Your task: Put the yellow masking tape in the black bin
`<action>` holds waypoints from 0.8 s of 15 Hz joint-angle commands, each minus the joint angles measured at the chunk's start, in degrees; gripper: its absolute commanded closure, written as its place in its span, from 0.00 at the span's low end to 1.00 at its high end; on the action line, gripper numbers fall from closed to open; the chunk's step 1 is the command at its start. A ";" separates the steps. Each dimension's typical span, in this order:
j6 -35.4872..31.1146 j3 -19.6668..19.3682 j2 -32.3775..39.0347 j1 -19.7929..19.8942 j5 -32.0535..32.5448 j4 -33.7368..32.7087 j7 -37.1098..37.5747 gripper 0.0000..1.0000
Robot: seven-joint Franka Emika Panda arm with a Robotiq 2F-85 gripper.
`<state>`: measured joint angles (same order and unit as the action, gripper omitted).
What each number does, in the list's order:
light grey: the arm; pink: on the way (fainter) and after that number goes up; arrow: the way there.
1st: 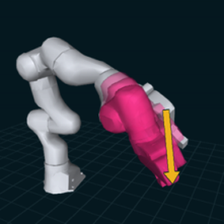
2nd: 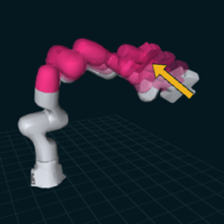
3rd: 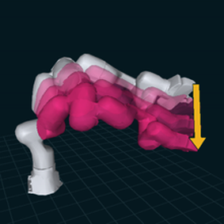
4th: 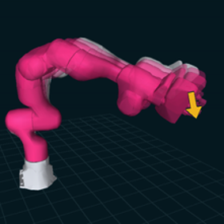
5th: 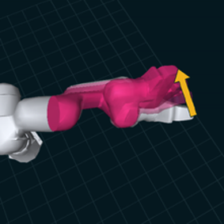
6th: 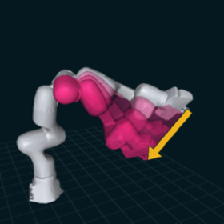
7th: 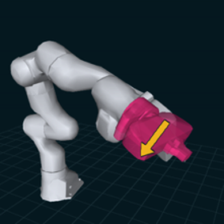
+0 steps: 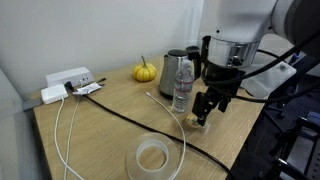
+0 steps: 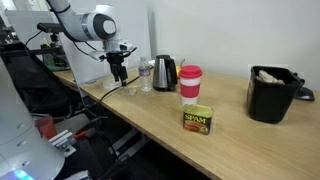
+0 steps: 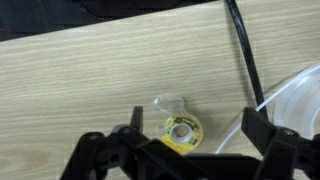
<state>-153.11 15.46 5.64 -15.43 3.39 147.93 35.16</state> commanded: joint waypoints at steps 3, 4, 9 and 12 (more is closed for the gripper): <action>-0.54 -2.16 5.58 -1.86 3.10 -4.36 -0.43 0.00; -0.54 -2.62 6.35 -2.09 3.24 -4.74 -0.54 0.00; -0.67 -6.02 10.43 -3.02 5.40 -7.37 -1.11 0.00; -1.32 -6.59 12.23 -3.46 4.66 -8.79 -2.47 0.00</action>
<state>-153.33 10.15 16.07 -17.50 8.17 140.52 34.21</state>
